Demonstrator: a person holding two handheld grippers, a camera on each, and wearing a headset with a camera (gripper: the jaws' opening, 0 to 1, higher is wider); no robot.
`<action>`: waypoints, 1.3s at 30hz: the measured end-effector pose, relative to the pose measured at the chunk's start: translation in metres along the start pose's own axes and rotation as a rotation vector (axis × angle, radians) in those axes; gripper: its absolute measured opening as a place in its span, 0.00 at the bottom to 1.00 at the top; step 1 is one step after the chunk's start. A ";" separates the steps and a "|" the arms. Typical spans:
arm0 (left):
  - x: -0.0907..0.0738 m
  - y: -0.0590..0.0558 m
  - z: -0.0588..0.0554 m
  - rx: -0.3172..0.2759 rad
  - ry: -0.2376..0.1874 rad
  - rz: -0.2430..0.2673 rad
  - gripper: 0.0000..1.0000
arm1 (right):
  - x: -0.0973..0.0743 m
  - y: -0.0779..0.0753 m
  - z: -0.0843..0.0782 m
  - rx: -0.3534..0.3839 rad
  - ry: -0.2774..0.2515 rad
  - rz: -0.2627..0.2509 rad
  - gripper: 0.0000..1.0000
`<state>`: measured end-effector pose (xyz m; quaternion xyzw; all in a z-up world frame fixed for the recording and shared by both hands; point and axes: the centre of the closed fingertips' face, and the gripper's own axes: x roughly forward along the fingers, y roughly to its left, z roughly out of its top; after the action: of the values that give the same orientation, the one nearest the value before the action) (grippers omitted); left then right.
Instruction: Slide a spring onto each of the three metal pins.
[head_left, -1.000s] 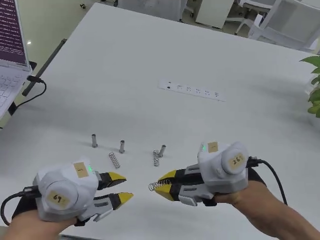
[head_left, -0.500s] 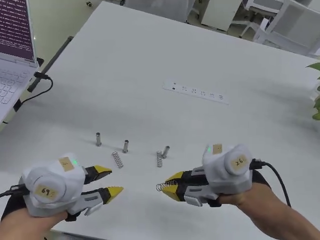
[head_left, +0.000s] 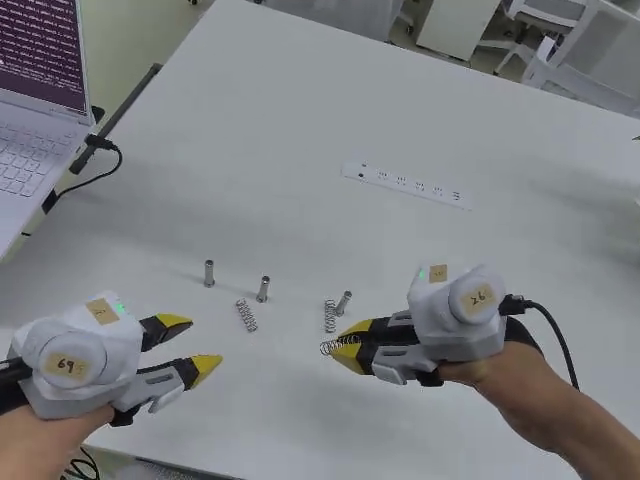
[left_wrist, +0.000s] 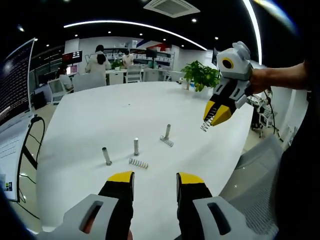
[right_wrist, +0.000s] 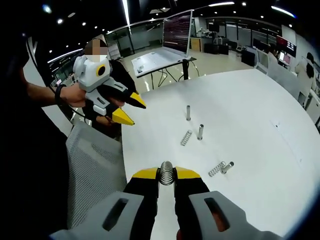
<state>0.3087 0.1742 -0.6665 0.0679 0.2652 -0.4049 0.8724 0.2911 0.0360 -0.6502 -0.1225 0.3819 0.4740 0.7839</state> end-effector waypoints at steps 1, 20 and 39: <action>-0.002 0.003 0.000 -0.008 -0.003 0.009 0.29 | 0.002 -0.001 0.002 -0.006 0.003 0.001 0.09; -0.032 0.046 -0.007 -0.091 -0.034 0.133 0.42 | 0.040 -0.012 0.046 -0.075 0.040 0.020 0.09; -0.043 0.066 -0.009 -0.124 -0.064 0.167 0.50 | 0.097 -0.024 0.084 -0.200 0.127 0.024 0.09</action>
<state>0.3310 0.2498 -0.6587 0.0228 0.2553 -0.3157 0.9136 0.3768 0.1325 -0.6665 -0.2253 0.3831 0.5103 0.7362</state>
